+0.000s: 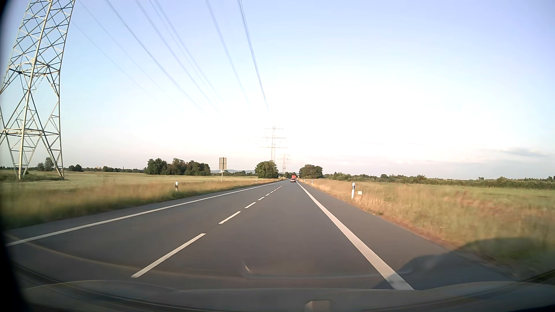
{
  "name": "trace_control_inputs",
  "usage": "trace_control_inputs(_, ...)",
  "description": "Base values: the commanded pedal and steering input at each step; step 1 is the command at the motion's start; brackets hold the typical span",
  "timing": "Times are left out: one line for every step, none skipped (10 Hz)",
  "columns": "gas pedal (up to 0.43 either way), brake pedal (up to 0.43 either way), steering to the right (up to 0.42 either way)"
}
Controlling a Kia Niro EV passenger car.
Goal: Follow the waypoints while adhering to traffic rules and regulations
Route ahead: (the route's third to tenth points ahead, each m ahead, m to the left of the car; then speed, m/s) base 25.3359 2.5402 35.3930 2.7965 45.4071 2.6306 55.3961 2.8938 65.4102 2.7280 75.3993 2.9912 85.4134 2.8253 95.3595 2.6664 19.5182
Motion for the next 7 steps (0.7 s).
trace_control_inputs(0.098,0.018,0.0)
trace_control_inputs(0.098,0.018,0.0)
trace_control_inputs(0.098,0.018,0.0)
trace_control_inputs(0.098,0.018,0.0)
trace_control_inputs(0.098,0.018,0.0)
trace_control_inputs(0.098,0.024,0.0)
trace_control_inputs(0.098,0.024,0.0)
